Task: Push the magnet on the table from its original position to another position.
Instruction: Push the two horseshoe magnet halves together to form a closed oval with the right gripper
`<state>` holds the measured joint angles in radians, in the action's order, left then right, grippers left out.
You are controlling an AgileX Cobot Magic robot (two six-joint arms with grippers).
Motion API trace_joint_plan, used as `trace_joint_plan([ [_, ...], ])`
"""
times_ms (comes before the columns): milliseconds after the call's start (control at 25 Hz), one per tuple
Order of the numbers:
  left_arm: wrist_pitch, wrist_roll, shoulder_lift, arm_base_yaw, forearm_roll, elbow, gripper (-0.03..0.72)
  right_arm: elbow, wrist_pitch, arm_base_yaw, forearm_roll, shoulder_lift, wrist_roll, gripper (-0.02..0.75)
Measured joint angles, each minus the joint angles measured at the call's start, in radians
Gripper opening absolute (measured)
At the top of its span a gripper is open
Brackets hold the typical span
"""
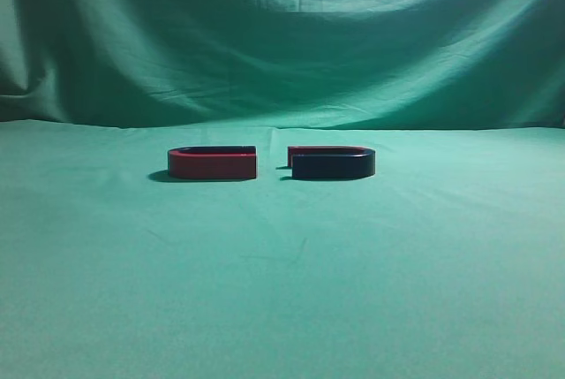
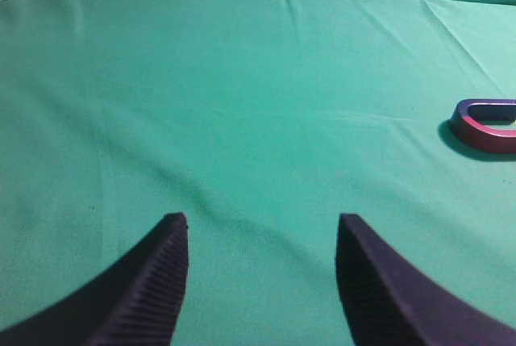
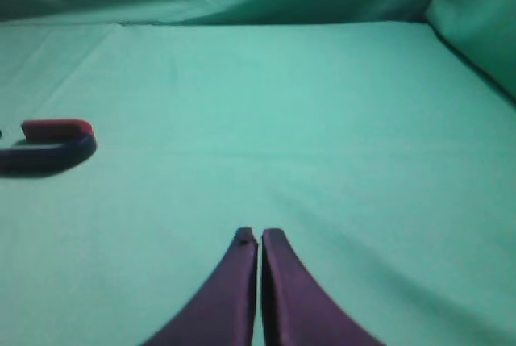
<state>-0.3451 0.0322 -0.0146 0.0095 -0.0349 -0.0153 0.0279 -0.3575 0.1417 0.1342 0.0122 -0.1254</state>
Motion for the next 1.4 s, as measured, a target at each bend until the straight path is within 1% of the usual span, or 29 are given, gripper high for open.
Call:
trace_joint_plan([
  [40, 0.000, 0.000, 0.000, 0.000, 0.000, 0.000, 0.399, 0.000, 0.029, 0.000, -0.004, 0.000, -0.002, 0.000],
  [120, 0.000, 0.000, 0.000, 0.000, 0.000, 0.000, 0.399, 0.002, 0.135, 0.000, -0.041, 0.000, -0.015, 0.000],
  [200, 0.000, 0.000, 0.000, 0.000, 0.000, 0.000, 0.399, 0.002, 0.296, 0.000, -0.072, 0.000, -0.029, 0.000],
  [320, 0.000, 0.000, 0.000, 0.000, 0.000, 0.000, 0.399, 0.002, 0.554, 0.000, -0.074, 0.001, -0.030, 0.000],
  [360, 0.000, 0.000, 0.000, 0.000, 0.000, 0.000, 0.399, 0.002, 0.587, 0.000, -0.074, 0.001, -0.030, 0.000],
  [400, 0.000, 0.000, 0.000, 0.000, 0.000, 0.000, 0.399, -0.008, 0.582, 0.000, -0.072, 0.001, -0.030, 0.000],
  [480, 0.000, 0.000, 0.000, 0.000, 0.000, 0.000, 0.399, -0.074, 0.484, 0.000, -0.072, -0.006, -0.030, 0.000],
  [600, 0.000, 0.000, 0.000, 0.000, 0.000, 0.000, 0.399, -0.208, 0.345, 0.000, -0.072, -0.087, -0.001, 0.000],
  [760, 0.000, 0.000, 0.000, 0.000, 0.000, 0.000, 0.399, -0.405, 0.079, 0.000, -0.072, -0.304, 0.018, 0.000],
  [880, 0.000, 0.000, 0.000, 0.000, 0.000, 0.000, 0.399, -0.542, -0.171, 0.000, -0.072, -0.523, 0.021, 0.000],
  [960, 0.000, 0.000, 0.000, 0.000, 0.000, 0.000, 0.399, -0.614, -0.276, 0.000, -0.074, -0.660, 0.022, 0.000],
  [1040, 0.000, 0.000, 0.000, 0.000, 0.000, 0.000, 0.399, -0.658, -0.329, 0.000, -0.074, -0.786, 0.022, 0.000],
  [1200, 0.000, 0.000, 0.000, 0.000, 0.000, 0.000, 0.399, -0.716, -0.342, 0.000, -0.111, -0.999, 0.022, 0.000],
  [1280, 0.000, 0.000, 0.000, 0.000, 0.000, 0.000, 0.399, -0.737, -0.351, 0.002, -0.135, -1.069, 0.030, 0.000],
  [1400, 0.000, 0.000, 0.000, 0.000, 0.000, 0.000, 0.399, -0.798, -0.394, 0.019, -0.180, -1.163, 0.100, 0.000],
])
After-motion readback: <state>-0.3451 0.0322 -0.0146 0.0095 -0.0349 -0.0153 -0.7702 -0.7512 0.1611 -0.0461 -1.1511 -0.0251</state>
